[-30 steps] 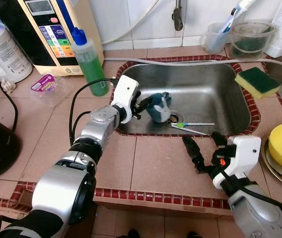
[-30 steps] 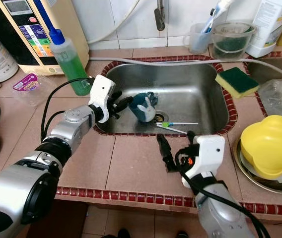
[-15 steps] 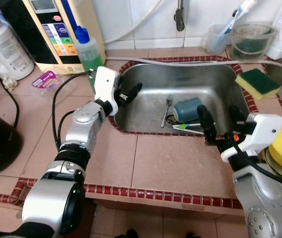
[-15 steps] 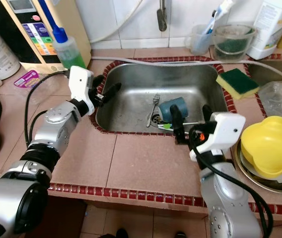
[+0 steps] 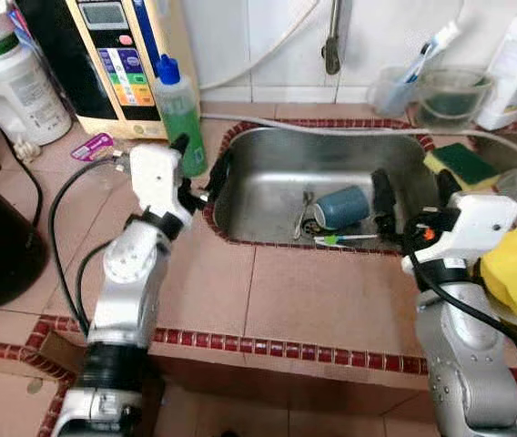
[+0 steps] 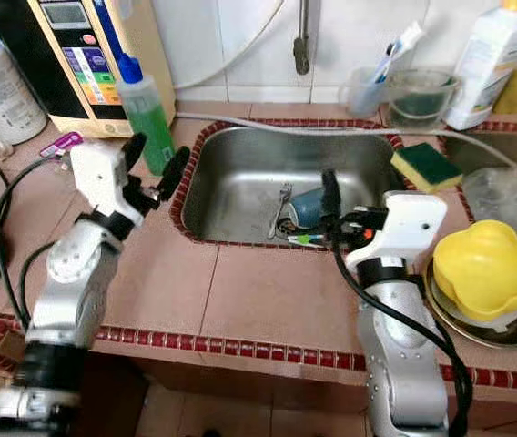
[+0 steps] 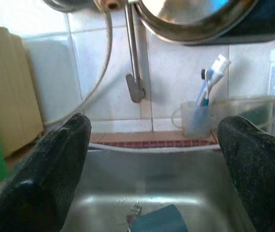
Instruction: Kitchen organization
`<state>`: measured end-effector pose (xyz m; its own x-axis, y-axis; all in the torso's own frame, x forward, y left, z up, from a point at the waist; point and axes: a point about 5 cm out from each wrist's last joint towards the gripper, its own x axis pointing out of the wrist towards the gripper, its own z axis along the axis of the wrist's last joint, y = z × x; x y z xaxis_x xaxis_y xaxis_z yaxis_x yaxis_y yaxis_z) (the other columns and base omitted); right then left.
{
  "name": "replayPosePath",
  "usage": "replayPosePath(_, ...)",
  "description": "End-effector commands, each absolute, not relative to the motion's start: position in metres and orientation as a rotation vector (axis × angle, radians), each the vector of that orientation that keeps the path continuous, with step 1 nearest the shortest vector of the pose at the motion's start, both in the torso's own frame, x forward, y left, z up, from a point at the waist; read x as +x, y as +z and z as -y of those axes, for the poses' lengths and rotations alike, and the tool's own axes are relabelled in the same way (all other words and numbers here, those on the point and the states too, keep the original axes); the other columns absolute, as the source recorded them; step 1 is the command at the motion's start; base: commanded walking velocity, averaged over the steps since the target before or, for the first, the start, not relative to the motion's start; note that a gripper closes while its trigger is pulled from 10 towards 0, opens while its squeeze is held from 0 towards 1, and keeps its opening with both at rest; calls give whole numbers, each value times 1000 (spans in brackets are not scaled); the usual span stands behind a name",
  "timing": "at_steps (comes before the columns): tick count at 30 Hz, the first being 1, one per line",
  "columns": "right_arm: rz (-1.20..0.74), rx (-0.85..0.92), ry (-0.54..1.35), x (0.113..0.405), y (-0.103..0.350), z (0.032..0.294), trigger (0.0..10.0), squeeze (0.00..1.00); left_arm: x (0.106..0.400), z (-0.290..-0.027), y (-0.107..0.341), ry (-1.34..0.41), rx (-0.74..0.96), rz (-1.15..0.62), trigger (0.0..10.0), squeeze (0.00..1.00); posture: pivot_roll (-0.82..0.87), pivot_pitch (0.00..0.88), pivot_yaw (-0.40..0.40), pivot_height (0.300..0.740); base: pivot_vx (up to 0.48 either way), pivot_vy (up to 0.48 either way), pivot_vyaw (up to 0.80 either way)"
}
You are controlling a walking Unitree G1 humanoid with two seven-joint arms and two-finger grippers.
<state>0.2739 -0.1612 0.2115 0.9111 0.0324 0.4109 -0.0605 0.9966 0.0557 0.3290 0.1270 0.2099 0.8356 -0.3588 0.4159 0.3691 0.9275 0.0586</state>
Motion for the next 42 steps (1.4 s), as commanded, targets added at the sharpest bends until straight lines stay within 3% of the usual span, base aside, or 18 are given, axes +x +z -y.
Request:
replayPosePath(1,425,60,52,277,210,158,10000,0,323,-127,215,-391,3,452,10000,0,-165,69,77,740,0,0,0)
replayPosePath(18,448,-38,51,290,209,162,10000,0,315,-132,220,-361,3,456,10000,0,-146,51,57,740,0,0,0)
replayPosePath(42,443,-53,48,290,206,164,10000,0,315,-129,224,-374,-19,451,10000,0,-149,79,57,740,0,-450,0)
